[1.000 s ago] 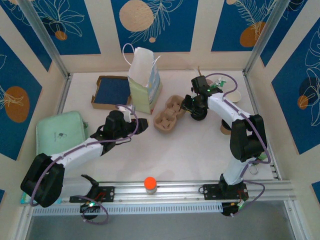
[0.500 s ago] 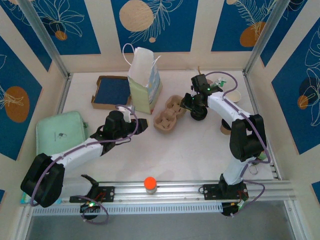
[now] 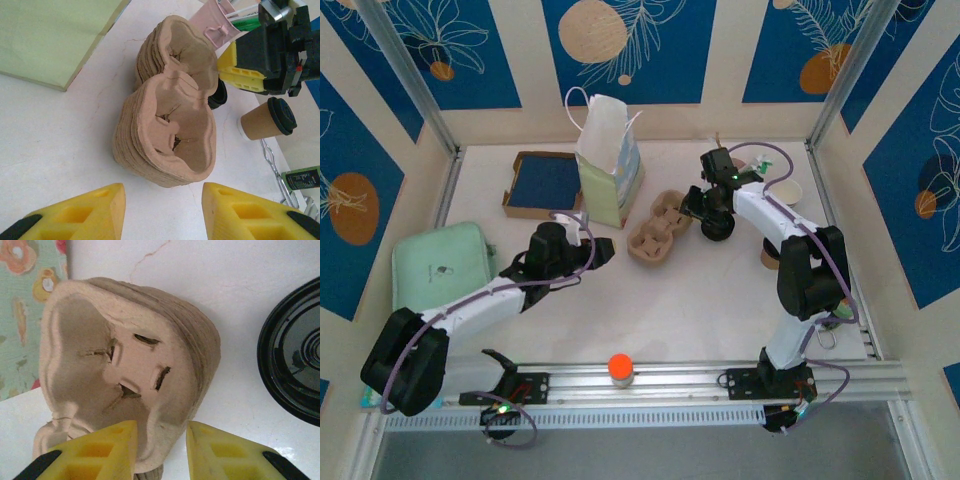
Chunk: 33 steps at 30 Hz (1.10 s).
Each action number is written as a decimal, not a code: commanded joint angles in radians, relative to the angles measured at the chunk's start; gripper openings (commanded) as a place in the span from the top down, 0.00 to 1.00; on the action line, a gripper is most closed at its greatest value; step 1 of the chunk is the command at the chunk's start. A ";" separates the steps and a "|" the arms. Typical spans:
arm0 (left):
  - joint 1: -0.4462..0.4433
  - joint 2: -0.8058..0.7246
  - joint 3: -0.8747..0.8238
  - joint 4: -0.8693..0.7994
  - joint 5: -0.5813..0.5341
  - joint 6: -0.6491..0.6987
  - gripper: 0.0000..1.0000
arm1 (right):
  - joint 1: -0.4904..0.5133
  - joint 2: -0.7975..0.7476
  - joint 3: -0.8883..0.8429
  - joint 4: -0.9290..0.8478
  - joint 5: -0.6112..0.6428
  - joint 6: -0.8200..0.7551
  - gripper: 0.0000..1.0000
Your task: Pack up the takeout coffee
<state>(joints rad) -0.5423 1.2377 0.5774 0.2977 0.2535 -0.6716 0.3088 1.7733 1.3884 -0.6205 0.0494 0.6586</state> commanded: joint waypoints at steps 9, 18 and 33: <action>0.021 -0.013 -0.010 0.015 0.014 0.008 0.55 | 0.012 0.019 0.031 -0.015 0.006 -0.005 0.68; 0.025 -0.005 -0.014 0.026 0.017 0.005 0.55 | 0.010 -0.015 0.008 -0.010 0.049 0.001 0.64; 0.030 -0.002 -0.020 0.034 0.023 0.004 0.55 | 0.012 0.020 0.023 -0.007 0.037 0.002 0.62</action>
<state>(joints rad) -0.5301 1.2381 0.5720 0.3065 0.2588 -0.6720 0.3149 1.7844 1.3998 -0.6197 0.0834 0.6590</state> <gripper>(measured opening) 0.446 0.380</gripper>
